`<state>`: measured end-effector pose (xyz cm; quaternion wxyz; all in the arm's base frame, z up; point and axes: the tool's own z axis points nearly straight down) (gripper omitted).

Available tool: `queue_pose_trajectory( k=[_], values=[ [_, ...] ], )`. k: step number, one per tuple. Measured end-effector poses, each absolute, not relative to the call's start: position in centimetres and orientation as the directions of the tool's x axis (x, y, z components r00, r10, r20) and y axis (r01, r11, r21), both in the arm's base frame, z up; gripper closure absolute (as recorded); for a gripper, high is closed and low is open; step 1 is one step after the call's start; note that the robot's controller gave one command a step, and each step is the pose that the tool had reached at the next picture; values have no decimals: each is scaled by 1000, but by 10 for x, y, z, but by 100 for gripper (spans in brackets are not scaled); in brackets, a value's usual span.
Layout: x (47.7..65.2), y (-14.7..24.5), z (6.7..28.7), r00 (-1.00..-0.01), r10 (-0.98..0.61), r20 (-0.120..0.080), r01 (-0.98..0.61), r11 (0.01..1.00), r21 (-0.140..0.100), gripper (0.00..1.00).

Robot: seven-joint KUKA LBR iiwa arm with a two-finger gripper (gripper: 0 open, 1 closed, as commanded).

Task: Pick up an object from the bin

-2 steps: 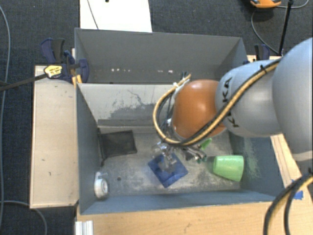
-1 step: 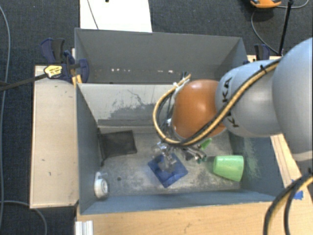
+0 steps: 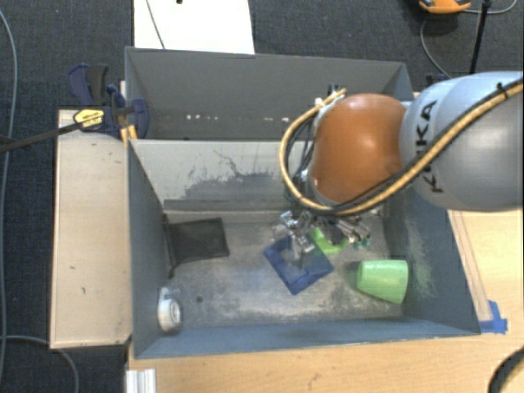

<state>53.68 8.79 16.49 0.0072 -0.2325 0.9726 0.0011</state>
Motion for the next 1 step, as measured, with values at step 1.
queue_pose_trajectory(
  k=[1],
  values=[
    [537, 88, 165, -892, -451, -15, -451, 892, -1, 100]
  ],
)
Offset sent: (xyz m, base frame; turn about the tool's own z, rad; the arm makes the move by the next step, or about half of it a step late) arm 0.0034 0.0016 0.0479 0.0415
